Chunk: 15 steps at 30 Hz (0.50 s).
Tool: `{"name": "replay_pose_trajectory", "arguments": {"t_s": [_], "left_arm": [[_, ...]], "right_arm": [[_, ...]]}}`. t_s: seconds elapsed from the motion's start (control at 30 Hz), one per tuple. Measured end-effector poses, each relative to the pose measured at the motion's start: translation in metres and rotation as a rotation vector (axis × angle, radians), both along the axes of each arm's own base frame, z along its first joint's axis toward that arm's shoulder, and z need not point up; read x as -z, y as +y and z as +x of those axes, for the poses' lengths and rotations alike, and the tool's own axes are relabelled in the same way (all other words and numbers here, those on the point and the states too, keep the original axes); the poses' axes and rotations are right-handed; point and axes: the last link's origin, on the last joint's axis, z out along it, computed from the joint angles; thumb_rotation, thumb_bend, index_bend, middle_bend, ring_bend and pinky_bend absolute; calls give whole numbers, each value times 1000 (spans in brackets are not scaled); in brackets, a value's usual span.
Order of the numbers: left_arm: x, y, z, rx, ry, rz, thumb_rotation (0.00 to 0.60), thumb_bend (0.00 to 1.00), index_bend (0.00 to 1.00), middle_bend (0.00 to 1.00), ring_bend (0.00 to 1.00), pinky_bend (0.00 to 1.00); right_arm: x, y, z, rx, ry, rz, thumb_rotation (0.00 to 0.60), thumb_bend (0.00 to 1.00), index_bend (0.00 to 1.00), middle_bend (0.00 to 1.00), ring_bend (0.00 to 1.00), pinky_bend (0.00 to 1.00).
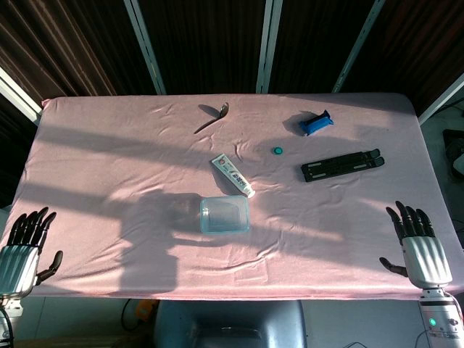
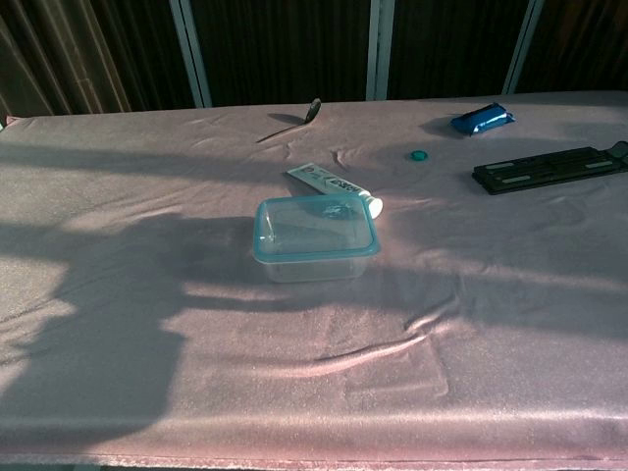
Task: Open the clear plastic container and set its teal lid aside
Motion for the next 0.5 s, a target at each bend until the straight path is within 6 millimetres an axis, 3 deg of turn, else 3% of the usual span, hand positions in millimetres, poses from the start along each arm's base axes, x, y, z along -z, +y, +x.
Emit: {"name": "replay_pose_trajectory", "arguments": {"t_s": [0.3,0.5], "left_arm": [[21,11,15,107,-125,-121,600,335,0,0,0,0],[56,47,52,268,-287,-314,600,307,0,0,0,0]], "right_arm": [[-1,2,2,-3,-14,16,600,182,0,0,0,0],[-2,4,2,-4,-25,31,600,182,0,0,0,0]]}}
